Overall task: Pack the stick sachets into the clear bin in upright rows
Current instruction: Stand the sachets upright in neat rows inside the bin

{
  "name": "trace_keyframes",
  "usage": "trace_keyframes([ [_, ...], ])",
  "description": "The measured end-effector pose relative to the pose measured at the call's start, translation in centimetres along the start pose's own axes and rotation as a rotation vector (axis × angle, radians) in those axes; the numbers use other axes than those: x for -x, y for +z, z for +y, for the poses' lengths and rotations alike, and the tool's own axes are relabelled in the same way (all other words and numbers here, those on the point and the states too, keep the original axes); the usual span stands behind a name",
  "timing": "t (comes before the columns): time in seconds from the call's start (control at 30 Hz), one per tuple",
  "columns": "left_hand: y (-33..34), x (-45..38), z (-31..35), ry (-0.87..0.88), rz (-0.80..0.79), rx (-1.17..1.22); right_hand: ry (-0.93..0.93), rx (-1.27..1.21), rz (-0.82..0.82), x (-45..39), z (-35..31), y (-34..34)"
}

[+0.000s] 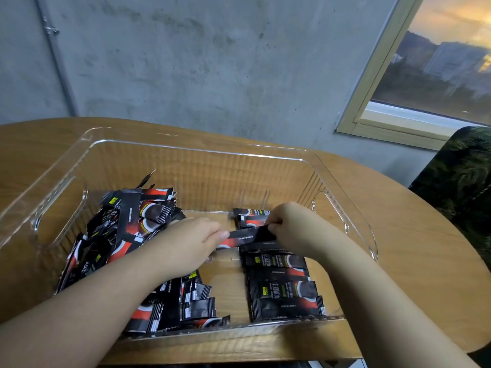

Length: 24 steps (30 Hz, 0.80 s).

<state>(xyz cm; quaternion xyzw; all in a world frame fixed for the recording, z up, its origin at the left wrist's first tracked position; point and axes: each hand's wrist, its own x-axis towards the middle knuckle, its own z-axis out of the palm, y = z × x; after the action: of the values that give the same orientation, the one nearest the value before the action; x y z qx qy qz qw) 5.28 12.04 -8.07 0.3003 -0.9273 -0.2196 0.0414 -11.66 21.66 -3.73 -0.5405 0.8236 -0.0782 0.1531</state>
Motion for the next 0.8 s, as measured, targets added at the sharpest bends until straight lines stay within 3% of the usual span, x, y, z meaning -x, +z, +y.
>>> trace_keyframes([
  [0.13, 0.0, -0.1, 0.1, -0.026, -0.011, 0.008, -0.093, 0.098, 0.022, 0.5, -1.2, 0.8],
  [0.3, 0.1, -0.1, 0.0, -0.047, 0.0, 0.04, -0.283, 0.05, 0.013, 0.9, -2.5, 1.4],
  [0.47, 0.3, 0.0, -0.4, -0.078, 0.046, 0.16, -0.421, 0.2, 0.058, 0.7, -2.2, 2.3],
  [0.6, 0.2, 0.2, -0.3, -0.103, 0.069, 0.3, -0.337, 0.234, 0.11, 0.6, -0.4, 1.4],
  [0.73, 0.3, 0.2, -0.3, -0.114, 0.049, 0.274, -0.208, -0.078, 0.17, 1.7, -0.1, 0.4],
  [0.8, 0.3, 0.2, -0.3, -0.116, 0.042, 0.249, -0.176, -0.111, 0.131, 2.0, -0.2, 0.3],
])
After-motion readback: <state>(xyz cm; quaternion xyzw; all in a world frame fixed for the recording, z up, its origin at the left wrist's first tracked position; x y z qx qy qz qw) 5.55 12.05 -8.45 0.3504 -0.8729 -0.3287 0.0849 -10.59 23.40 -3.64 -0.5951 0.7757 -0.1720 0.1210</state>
